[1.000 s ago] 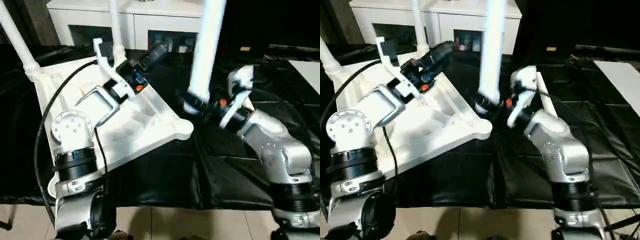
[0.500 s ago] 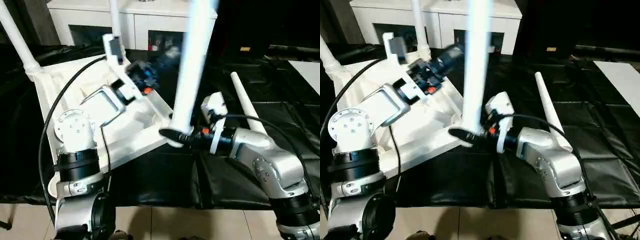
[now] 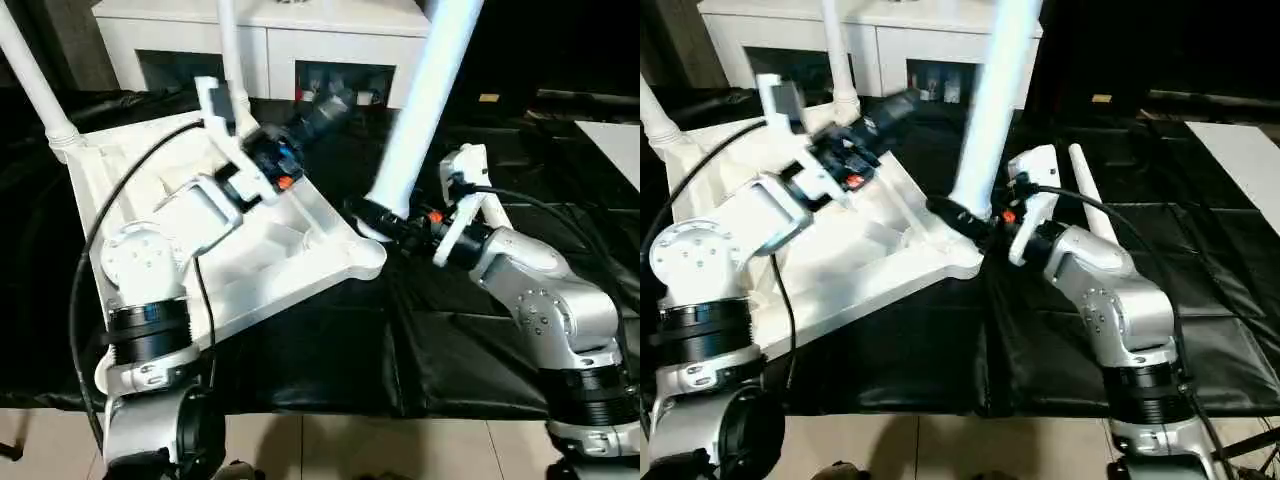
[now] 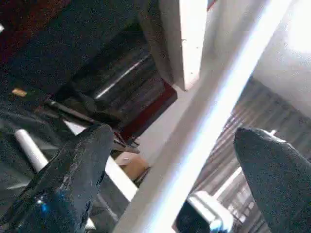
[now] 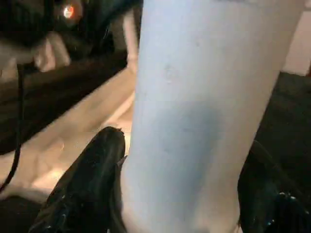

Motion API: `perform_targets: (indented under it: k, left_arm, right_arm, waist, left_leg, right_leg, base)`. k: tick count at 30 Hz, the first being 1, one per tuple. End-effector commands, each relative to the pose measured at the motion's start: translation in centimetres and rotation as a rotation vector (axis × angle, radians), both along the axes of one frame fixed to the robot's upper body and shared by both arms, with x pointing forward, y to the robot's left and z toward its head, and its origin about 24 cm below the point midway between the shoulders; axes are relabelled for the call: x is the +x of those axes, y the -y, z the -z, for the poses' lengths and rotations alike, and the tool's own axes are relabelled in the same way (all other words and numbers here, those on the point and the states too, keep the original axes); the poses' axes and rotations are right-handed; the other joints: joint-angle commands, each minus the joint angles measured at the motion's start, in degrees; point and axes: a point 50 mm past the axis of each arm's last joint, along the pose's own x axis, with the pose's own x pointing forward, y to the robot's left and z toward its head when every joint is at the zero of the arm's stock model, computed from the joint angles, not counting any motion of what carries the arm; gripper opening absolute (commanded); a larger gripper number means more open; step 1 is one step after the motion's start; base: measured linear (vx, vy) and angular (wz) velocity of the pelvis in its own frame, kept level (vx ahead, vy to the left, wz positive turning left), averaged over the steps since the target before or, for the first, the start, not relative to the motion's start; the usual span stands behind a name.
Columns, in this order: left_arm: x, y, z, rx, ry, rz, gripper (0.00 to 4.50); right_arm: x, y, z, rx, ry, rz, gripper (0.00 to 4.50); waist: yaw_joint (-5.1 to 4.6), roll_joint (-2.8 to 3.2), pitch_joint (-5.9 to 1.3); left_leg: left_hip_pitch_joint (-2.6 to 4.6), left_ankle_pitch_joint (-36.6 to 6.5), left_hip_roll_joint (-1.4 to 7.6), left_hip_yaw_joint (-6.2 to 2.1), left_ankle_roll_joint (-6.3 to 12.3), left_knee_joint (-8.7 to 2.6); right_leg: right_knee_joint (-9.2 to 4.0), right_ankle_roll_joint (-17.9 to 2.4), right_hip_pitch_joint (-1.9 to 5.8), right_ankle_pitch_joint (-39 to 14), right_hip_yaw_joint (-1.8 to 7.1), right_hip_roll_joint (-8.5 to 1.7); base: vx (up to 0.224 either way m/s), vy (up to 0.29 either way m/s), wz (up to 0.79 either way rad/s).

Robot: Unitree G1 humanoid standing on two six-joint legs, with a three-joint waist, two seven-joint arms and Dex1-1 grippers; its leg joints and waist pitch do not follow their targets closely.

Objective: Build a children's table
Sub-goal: Pick table leg

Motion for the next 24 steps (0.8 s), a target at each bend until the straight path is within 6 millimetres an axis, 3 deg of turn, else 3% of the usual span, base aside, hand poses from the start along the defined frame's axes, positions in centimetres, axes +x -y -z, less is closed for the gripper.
perform_targets:
  k: [1, 7, 11, 18, 24]
  left_arm:
    - [-0.6, 0.8, -0.4, 0.004, 0.034, 0.058, 4.5]
    - [-1.1, 2.0, -0.1, 0.081, 0.056, 0.11, 4.5]
    - [-0.3, 1.8, 0.7, 0.139, 0.017, 0.038, 4.5]
    - [0.2, 1.3, 0.6, 0.125, -0.003, 0.004, 4.5]
    - [0.5, 0.6, 1.1, 0.145, -0.025, -0.035, 4.16]
  right_arm:
    - [-1.1, -0.7, 1.5, -0.108, -0.056, -0.105, 2.7]
    - [-2.5, -1.4, 3.0, -0.194, -0.113, -0.223, 2.7]
    - [-2.8, -1.5, 3.1, -0.205, -0.127, -0.252, 2.7]
    - [-2.7, -1.3, 3.2, -0.221, -0.125, -0.243, 2.7]
    - [-2.3, -1.1, 3.0, -0.227, -0.115, -0.219, 2.7]
  waist:
    - [0.23, -0.25, -4.32]
    - [0.33, -0.55, -4.07]
    - [0.24, -0.49, -4.13]
    - [0.34, -0.46, -4.37]
    - [0.31, -0.49, -4.25]
  left_leg:
    - [0.91, -7.9, 2.41, -0.73, 0.92, -4.27]
    - [0.96, -10.9, 2.62, -0.94, 0.06, -4.5]
    - [0.96, -10.7, 2.6, -1.01, -0.09, -4.51]
    - [0.93, -8.1, 2.53, -0.87, 0.84, -4.2]
    - [0.98, -9.3, 2.56, -0.94, 0.38, -4.3]
  right_leg:
    - [-3.75, -11.2, 3.4, -10.5, 2.53, -3.06]
    - [-4.4, -8.8, 3.15, -16.9, 2.63, -3.23]
    - [-4.37, -8.1, 3.17, -16.4, 2.65, -3.1]
    - [-3.82, -10.4, 3.29, -11.5, 2.62, -3.11]
    - [-4.01, -9.8, 3.26, -14.1, 2.58, -3.16]
  base:
    - [0.0, 0.0, 0.0]
    - [0.0, 0.0, 0.0]
    - [0.0, 0.0, 0.0]
    - [0.0, 0.0, 0.0]
    - [0.0, 0.0, 0.0]
